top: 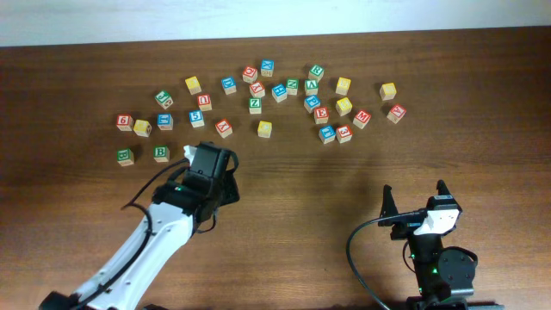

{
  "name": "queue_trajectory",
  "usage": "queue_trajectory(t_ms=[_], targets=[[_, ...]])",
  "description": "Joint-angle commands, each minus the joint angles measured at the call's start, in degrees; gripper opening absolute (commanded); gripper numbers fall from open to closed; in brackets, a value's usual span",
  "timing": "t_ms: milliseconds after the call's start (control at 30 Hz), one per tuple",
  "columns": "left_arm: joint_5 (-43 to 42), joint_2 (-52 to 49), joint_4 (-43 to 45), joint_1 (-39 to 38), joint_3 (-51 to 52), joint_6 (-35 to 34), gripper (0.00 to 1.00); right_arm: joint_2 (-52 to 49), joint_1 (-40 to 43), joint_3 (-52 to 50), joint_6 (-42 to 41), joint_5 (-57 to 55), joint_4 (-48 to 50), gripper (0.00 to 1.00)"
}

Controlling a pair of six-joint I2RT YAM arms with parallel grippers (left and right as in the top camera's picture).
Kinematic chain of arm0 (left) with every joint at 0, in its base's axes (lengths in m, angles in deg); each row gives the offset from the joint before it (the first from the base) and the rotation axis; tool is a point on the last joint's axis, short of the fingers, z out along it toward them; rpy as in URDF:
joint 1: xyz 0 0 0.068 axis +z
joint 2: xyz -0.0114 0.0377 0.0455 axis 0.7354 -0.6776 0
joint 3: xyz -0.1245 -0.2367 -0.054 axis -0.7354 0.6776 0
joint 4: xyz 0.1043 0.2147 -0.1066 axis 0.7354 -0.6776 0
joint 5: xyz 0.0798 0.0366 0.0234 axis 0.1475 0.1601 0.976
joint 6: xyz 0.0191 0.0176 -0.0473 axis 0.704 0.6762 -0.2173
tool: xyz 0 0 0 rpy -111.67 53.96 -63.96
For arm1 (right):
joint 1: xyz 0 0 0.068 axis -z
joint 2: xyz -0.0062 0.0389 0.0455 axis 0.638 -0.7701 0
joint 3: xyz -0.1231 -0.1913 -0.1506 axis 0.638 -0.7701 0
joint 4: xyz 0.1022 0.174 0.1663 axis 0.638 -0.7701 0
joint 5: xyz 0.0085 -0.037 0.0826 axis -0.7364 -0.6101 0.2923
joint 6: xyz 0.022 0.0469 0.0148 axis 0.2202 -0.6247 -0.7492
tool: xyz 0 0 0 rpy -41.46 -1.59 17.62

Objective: Spell out ICRA
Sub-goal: 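Lift the I block with the left gripper and carry it toward the front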

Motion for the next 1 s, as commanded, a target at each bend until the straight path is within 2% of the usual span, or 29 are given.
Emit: queue_trajectory(t_ms=[0,300,833,900,933,967], targets=[[1.0,-3.8,2.0,-0.3,0.8,-0.8,0.22,0.5,-0.3,-0.3,0.4,-0.5,-0.3,0.98],[1.0,-8.0,4.4,-0.3,0.8,-0.8,0.19,0.5,-0.3,-0.3,0.4,-0.5,-0.3,0.98],[0.6,-13.9,6.9,-0.3,1.7,-0.8,0.22,0.5,-0.3,-0.3,0.4,-0.5,-0.3,0.98],[0.3,-13.9,7.2,-0.3,1.6,-0.8,0.31,0.5,-0.3,-0.3,0.4,-0.5,-0.3,0.98],[0.1,-13.9,7.3,-0.3,1.6,-0.8,0.40,0.5,-0.3,-0.3,0.4,-0.5,-0.3,0.98],[0.0,-13.9,7.4,-0.3,1.6,-0.8,0.53,0.5,-0.3,-0.3,0.4,-0.5,-0.3,0.98]])
